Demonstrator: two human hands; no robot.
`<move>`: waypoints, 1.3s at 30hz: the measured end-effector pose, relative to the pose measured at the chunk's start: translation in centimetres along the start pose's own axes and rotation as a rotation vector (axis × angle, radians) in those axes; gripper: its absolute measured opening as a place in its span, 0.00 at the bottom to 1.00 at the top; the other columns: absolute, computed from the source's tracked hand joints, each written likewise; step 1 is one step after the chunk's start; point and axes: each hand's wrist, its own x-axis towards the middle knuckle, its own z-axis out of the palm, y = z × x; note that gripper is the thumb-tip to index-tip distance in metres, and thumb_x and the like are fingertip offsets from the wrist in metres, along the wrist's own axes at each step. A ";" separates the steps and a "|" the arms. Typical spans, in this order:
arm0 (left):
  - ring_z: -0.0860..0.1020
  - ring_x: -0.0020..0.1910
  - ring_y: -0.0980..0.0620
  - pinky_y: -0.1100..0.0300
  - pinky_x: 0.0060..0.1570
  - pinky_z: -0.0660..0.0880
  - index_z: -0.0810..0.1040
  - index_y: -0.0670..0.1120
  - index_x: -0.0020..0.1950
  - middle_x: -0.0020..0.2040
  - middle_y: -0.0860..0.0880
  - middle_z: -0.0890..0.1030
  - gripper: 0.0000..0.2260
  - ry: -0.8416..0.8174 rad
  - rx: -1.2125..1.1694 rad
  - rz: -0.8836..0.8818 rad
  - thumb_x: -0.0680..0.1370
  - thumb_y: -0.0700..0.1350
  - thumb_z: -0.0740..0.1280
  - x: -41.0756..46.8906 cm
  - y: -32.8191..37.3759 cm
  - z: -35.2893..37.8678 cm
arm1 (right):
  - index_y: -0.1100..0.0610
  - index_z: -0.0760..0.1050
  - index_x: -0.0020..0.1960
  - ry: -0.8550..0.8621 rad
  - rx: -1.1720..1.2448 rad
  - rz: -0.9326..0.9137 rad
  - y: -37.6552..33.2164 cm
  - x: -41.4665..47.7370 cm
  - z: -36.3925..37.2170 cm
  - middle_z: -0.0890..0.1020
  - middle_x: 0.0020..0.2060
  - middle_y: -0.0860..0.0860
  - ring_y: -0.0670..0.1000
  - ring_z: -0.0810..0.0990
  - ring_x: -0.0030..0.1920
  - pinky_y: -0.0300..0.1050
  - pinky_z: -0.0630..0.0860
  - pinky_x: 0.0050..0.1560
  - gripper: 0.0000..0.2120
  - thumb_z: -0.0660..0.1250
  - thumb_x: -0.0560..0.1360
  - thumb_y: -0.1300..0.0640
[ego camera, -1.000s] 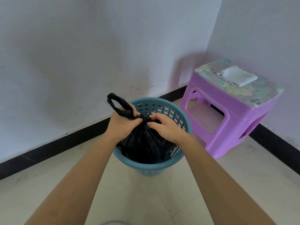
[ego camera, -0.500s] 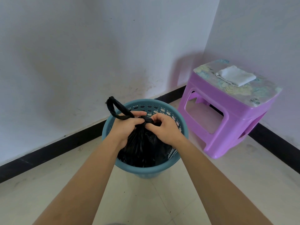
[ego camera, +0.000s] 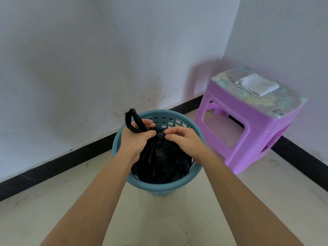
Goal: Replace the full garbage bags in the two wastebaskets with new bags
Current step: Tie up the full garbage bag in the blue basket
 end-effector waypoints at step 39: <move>0.82 0.52 0.53 0.55 0.60 0.76 0.67 0.47 0.67 0.57 0.48 0.82 0.26 0.214 0.197 0.098 0.73 0.42 0.75 0.2 1.0 -2.6 | 0.54 0.68 0.51 0.171 -0.925 -0.220 0.3 -0.8 0.1 0.77 0.44 0.49 0.53 0.77 0.41 0.52 0.73 0.42 0.08 0.54 0.84 0.52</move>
